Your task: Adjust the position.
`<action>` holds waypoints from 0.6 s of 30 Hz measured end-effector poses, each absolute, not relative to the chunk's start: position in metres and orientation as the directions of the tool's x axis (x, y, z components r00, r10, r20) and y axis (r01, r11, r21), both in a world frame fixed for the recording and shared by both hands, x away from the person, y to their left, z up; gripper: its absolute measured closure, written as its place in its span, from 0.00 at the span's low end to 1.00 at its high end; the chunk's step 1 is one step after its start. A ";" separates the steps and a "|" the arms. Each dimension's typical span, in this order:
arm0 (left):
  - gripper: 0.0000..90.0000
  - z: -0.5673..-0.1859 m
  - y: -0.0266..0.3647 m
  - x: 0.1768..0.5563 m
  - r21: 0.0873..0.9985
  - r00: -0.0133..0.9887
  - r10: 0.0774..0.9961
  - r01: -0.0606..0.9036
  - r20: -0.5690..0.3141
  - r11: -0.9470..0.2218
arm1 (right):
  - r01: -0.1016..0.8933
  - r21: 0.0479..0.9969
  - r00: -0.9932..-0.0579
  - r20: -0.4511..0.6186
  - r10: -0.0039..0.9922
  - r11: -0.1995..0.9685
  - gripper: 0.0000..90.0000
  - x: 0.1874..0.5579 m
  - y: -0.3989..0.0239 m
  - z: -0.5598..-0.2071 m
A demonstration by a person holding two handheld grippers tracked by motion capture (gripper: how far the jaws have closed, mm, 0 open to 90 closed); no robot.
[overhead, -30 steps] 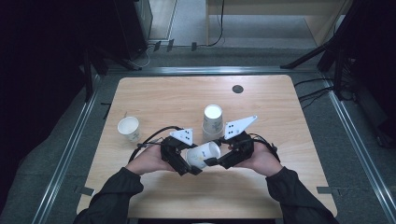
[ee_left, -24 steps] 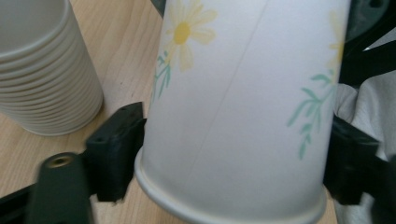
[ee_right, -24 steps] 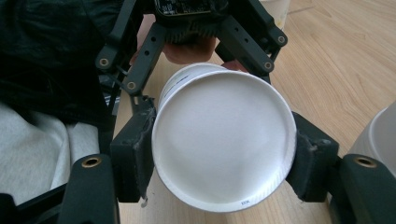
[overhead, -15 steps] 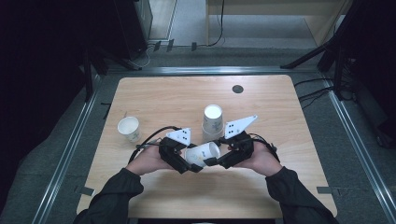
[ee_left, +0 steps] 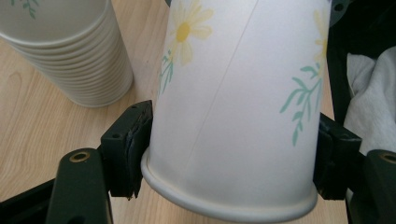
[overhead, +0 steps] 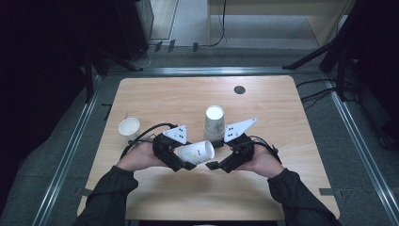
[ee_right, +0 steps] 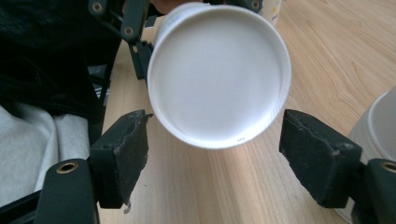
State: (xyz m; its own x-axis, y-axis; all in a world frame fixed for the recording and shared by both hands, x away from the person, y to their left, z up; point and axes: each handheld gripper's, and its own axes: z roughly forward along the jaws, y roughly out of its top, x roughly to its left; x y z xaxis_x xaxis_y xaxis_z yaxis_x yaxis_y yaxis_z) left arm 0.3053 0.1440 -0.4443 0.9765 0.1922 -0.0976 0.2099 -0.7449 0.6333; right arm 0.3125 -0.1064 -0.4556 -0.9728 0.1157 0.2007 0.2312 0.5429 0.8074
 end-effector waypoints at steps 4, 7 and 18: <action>0.30 -0.445 0.140 0.306 0.589 0.979 0.180 0.201 -0.095 -0.783 | 0.226 0.803 -0.974 0.193 0.118 0.551 0.28 0.312 -0.105 -0.457; 0.30 -0.447 0.134 0.307 0.547 0.982 0.167 0.189 -0.091 -0.816 | 0.220 0.802 -0.975 0.187 0.118 0.556 0.28 0.311 -0.103 -0.459; 0.30 -0.459 0.115 0.306 0.454 0.986 0.141 0.167 -0.090 -0.875 | 0.206 0.780 -0.978 0.181 0.102 0.591 0.30 0.310 -0.095 -0.467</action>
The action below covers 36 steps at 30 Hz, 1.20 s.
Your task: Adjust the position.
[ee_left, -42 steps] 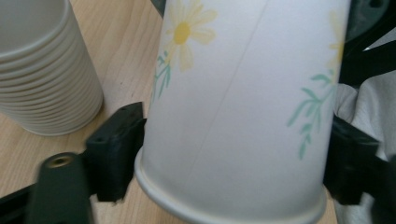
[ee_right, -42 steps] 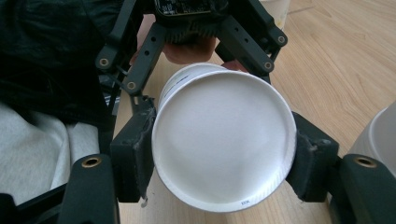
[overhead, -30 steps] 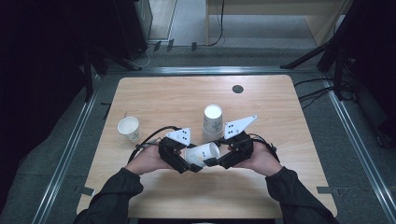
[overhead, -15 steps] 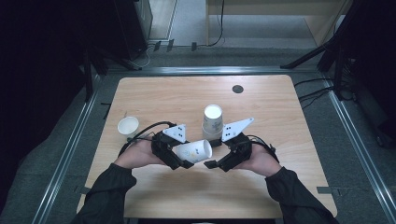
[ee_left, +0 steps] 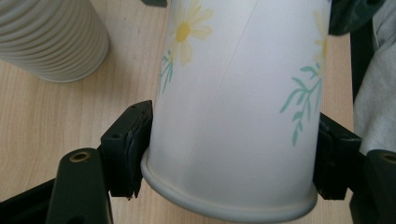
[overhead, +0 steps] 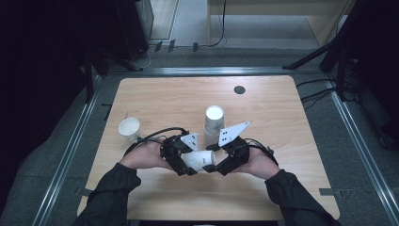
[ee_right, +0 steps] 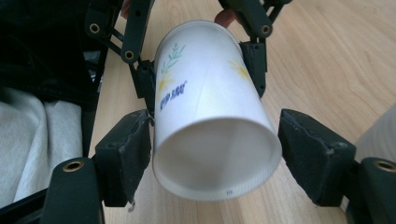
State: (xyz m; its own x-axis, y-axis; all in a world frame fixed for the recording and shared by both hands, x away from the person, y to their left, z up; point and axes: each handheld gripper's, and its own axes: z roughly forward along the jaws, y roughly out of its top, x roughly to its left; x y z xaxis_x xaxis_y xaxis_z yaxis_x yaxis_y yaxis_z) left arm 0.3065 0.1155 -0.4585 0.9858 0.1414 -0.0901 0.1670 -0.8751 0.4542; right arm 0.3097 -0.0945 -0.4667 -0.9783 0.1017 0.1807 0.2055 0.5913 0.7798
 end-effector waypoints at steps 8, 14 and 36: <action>0.29 -0.461 0.111 0.305 0.438 0.988 0.131 0.155 -0.085 -0.886 | 0.175 0.752 -0.984 0.159 0.082 0.636 0.37 0.307 -0.082 -0.475; 0.29 -0.462 0.110 0.305 0.438 0.987 0.134 0.161 -0.092 -0.885 | 0.162 0.751 -0.986 0.149 0.074 0.640 0.39 0.307 -0.081 -0.476; 0.14 -0.462 0.133 0.311 0.614 0.966 0.183 0.258 -0.184 -0.746 | 0.194 0.802 -0.981 0.158 0.112 0.564 0.38 0.311 -0.106 -0.459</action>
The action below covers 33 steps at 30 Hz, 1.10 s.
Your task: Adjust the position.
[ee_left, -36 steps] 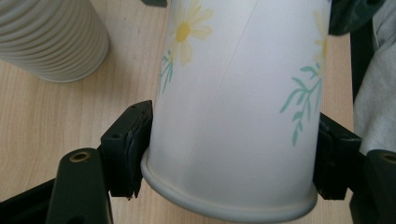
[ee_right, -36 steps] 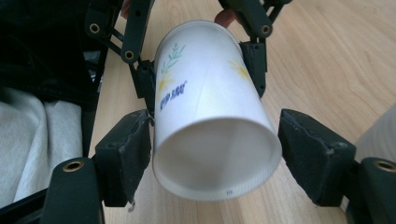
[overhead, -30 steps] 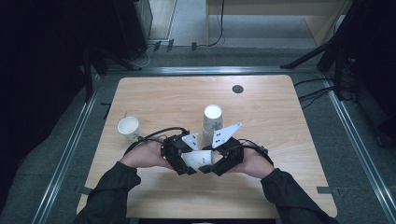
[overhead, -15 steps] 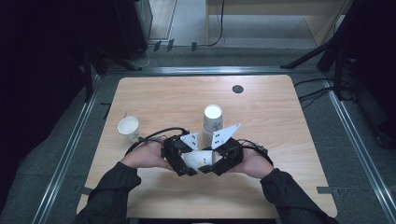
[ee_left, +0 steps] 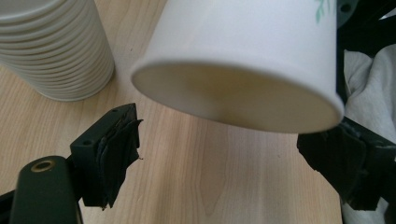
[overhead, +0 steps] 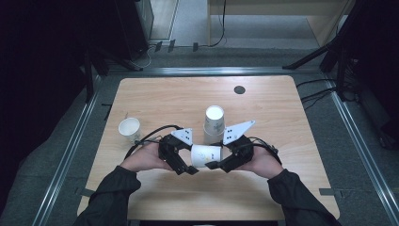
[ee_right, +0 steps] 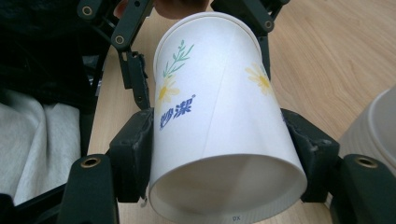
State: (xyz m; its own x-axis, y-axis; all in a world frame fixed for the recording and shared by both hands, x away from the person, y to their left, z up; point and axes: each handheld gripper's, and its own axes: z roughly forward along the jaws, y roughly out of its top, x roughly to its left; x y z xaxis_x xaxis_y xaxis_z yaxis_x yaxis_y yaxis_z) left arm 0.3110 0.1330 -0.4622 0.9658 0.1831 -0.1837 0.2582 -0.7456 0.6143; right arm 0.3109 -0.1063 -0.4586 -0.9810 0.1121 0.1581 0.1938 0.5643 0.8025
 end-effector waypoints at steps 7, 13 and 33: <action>0.15 -0.460 0.137 0.309 0.697 0.960 0.169 0.277 -0.222 -0.661 | 0.193 0.810 -0.981 0.164 0.101 0.553 0.38 0.310 -0.111 -0.457; 0.18 -0.459 0.137 0.306 0.737 0.966 0.140 0.257 -0.218 -0.626 | 0.206 0.821 -0.978 0.193 0.082 0.532 0.38 0.310 -0.110 -0.458; 0.31 -0.448 0.144 0.308 0.722 0.973 0.159 0.232 -0.168 -0.652 | 0.215 0.805 -0.976 0.200 0.088 0.553 0.32 0.309 -0.106 -0.459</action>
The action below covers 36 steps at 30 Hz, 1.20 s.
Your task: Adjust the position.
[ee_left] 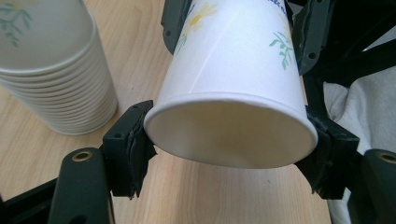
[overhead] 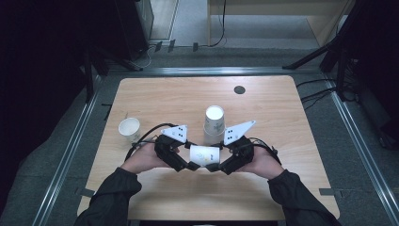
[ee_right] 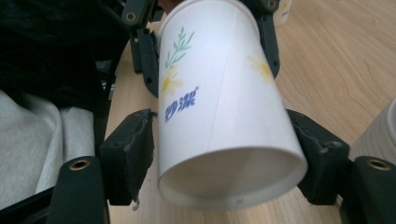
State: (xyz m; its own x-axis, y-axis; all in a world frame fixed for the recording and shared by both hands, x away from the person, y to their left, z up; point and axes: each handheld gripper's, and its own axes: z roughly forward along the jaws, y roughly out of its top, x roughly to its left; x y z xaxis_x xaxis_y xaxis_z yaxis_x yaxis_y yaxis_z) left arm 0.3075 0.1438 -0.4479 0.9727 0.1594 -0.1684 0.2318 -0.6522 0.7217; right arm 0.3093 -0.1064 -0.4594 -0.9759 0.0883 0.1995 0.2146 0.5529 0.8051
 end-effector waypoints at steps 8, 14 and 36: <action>0.31 -0.436 0.144 0.306 0.658 0.980 0.177 0.195 -0.095 -0.727 | 0.206 0.798 -0.978 0.181 0.101 0.566 0.31 0.310 -0.104 -0.462; 0.31 -0.428 0.139 0.305 0.595 0.982 0.175 0.182 -0.070 -0.783 | 0.198 0.789 -0.980 0.167 0.106 0.582 0.31 0.310 -0.103 -0.464; 0.30 -0.439 0.113 0.304 0.410 0.981 0.170 0.192 -0.089 -0.892 | 0.161 0.756 -0.987 0.141 0.081 0.634 0.33 0.308 -0.085 -0.477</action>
